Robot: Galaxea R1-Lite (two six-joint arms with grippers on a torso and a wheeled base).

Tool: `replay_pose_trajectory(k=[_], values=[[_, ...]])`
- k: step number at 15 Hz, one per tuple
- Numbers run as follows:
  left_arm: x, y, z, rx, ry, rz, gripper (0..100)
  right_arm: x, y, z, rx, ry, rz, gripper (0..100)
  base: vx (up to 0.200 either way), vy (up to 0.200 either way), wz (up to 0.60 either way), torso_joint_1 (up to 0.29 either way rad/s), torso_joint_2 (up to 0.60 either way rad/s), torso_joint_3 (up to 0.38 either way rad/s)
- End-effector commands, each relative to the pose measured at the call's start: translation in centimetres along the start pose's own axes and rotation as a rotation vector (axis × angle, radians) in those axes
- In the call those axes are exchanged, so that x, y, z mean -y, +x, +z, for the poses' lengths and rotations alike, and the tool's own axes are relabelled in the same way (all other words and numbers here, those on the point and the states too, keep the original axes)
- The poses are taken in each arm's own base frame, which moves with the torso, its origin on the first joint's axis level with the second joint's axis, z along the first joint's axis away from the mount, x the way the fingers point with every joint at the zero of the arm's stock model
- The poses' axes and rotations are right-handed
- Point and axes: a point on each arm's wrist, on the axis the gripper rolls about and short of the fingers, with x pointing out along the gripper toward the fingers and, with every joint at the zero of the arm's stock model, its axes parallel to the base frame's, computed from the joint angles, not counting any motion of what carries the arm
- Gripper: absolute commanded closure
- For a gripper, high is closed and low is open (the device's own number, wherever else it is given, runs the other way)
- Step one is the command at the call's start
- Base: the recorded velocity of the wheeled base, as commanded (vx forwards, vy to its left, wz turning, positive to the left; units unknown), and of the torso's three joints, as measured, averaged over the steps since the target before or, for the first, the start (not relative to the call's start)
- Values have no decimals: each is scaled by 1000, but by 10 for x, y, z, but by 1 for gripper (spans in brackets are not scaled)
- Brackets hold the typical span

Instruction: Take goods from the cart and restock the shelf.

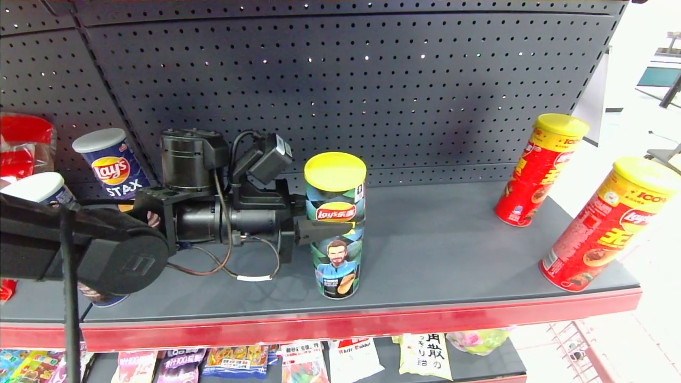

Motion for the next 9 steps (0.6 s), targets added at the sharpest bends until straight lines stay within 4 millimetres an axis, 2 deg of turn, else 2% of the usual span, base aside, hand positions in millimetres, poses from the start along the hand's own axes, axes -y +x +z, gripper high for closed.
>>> replay_pose_trajectory(k=[1, 9], values=[[-1, 0, -1, 0, -4, -1, 100, 0, 0, 0, -1, 1, 1, 100, 0, 0, 0, 0, 0, 0], [2, 1, -9, -2, -1, -69, 100, 0, 0, 0, -2, 3, 1, 100, 0, 0, 0, 0, 0, 0]])
